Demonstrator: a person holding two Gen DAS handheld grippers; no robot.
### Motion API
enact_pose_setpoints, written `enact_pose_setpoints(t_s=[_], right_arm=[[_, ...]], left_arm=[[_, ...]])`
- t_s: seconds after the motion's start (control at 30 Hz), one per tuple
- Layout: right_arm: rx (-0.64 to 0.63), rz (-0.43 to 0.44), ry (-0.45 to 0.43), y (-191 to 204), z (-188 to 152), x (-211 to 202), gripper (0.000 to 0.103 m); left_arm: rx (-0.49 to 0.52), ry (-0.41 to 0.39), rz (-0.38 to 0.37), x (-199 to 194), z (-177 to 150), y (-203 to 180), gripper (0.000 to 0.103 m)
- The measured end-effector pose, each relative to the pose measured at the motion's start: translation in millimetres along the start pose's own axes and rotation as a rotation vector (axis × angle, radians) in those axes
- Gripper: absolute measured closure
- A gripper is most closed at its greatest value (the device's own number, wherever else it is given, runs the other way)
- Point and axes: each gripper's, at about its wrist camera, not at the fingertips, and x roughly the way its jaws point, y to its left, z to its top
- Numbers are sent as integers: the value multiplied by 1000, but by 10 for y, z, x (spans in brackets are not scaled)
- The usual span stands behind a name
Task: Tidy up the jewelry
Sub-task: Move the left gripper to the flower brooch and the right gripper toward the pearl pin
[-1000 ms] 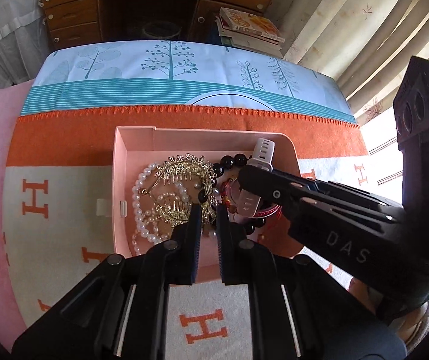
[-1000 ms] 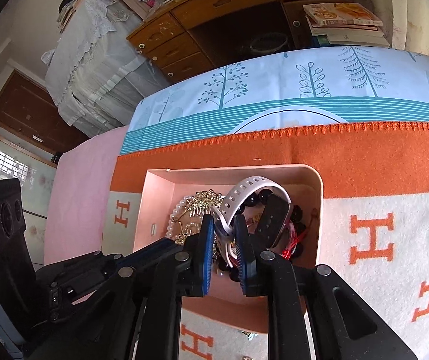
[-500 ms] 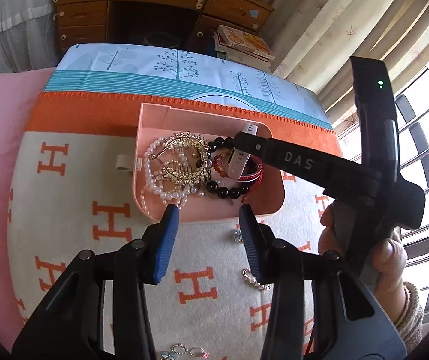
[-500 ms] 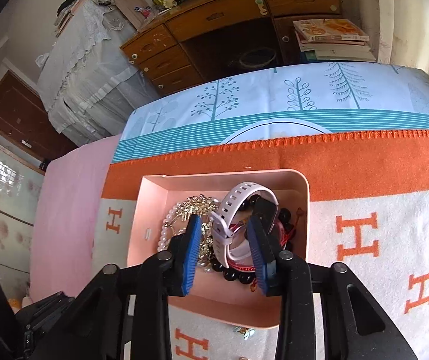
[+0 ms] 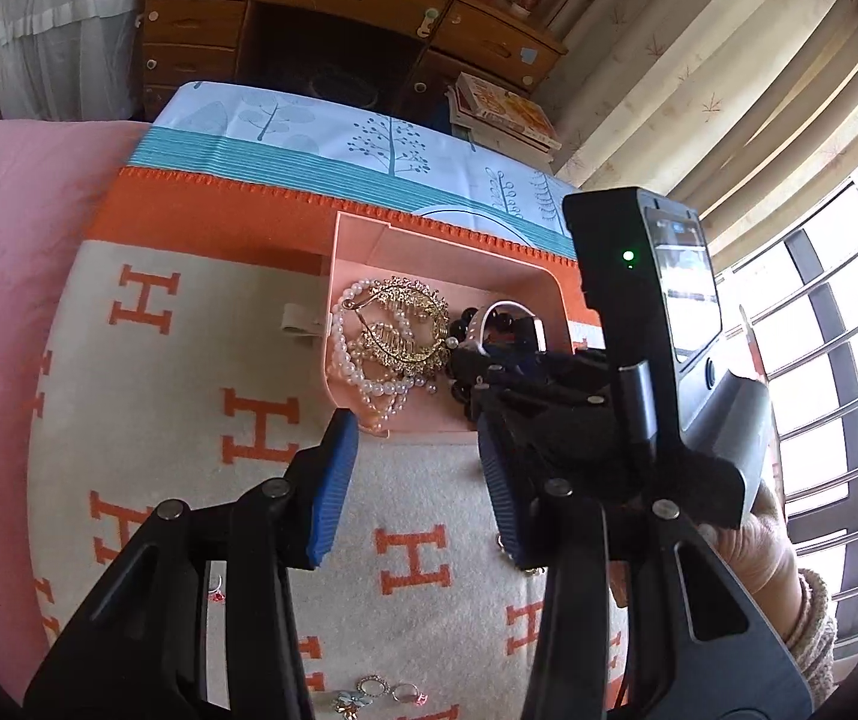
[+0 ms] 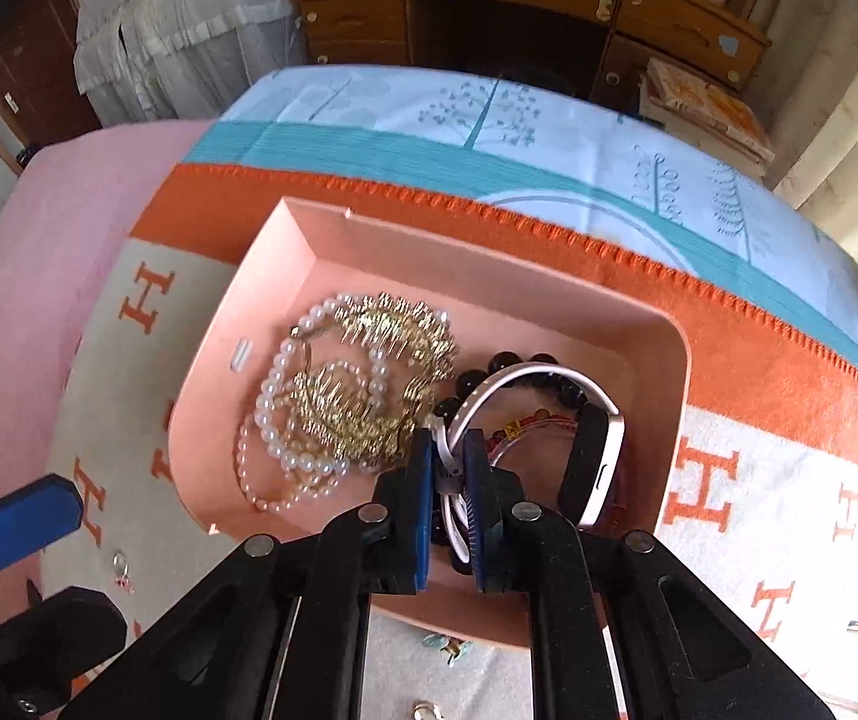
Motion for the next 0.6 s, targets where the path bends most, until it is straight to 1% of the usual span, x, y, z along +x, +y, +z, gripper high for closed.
enact_pose_setpoints(t_s=[0.03, 0.07, 0.1, 0.13, 0.17, 0.2, 0.23, 0.33, 0.47, 0.6], right_arm=[[5, 32, 18, -5, -7, 29, 91], [14, 56, 14, -18, -18, 31, 91], [26, 70, -1, -38, -31, 9, 86], [41, 71, -18, -64, -47, -24, 79], [56, 81, -37, -101, -66, -71, 74], [72, 98, -59, -134, -96, -127, 67], [87, 113, -78, -169, -124, -188, 65], [117, 153, -110, -275, -232, -357, 65], [134, 172, -141, -381, -434, -574, 65], [138, 193, -167, -468, -712, -823, 65]], left_arm=[[0, -1, -2, -9, -5, 4, 65], [-1, -3, 0, -17, -10, 7, 65], [-2, -3, 0, -25, -16, 12, 65], [-3, -3, -1, -34, -23, 18, 65], [-4, -4, -2, -44, -30, 22, 65], [-2, -7, -2, -56, -38, 24, 65], [1, -8, -2, -72, -45, 18, 65], [8, -14, 1, -121, -68, -2, 65], [22, -23, -3, -221, -124, -61, 65], [48, -35, 3, -357, -211, -134, 65]])
